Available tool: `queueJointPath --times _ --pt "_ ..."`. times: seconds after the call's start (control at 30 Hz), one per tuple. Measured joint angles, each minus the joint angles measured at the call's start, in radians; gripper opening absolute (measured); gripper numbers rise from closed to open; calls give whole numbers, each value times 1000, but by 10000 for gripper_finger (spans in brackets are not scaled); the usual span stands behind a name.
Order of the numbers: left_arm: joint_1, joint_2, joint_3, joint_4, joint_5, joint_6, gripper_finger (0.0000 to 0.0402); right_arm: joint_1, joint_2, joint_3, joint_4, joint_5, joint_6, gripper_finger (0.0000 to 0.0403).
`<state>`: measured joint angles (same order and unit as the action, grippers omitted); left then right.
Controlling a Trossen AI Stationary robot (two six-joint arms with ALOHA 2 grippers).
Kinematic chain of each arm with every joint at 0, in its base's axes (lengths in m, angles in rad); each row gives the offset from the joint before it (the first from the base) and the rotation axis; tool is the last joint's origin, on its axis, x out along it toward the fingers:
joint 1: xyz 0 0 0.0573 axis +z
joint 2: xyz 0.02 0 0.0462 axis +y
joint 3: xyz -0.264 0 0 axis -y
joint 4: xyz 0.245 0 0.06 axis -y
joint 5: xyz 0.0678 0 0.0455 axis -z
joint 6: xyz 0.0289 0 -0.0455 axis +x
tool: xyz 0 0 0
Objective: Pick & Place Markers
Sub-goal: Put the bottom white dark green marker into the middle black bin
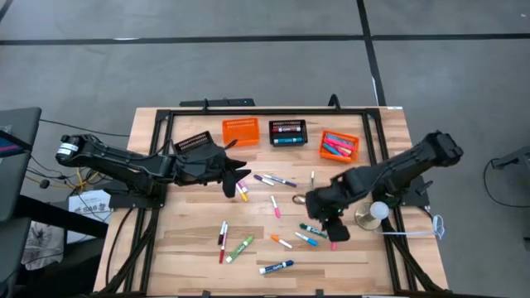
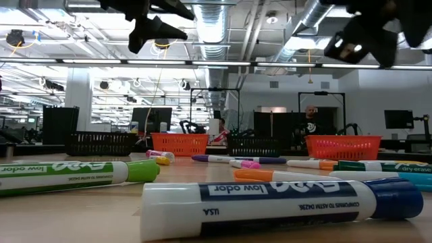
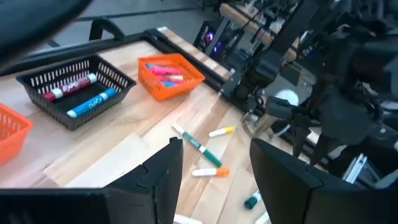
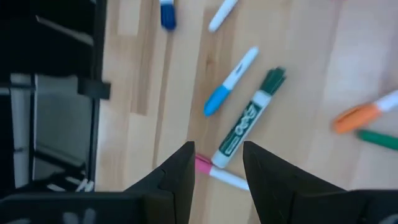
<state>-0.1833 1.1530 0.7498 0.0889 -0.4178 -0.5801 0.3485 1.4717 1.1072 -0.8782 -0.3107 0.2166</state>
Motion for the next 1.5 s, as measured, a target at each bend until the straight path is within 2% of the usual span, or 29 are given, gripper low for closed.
queueJointPath --times 0.27,0.43,0.57,0.77,1.0,1.5 --pt "-7 0 0 -7 9 0 186 61 148 0 13 9 45 123" --pt "-7 0 0 -7 9 7 186 70 213 0 34 78 66 125" --pt "-7 0 0 -7 22 22 186 62 248 0 55 78 82 135" --pt "-9 0 0 -7 30 22 186 62 264 0 69 91 136 165" --pt "-9 0 0 -7 30 23 186 61 265 0 87 163 173 196" --pt "-10 0 0 -10 30 23 186 61 270 -101 200 182 276 214"
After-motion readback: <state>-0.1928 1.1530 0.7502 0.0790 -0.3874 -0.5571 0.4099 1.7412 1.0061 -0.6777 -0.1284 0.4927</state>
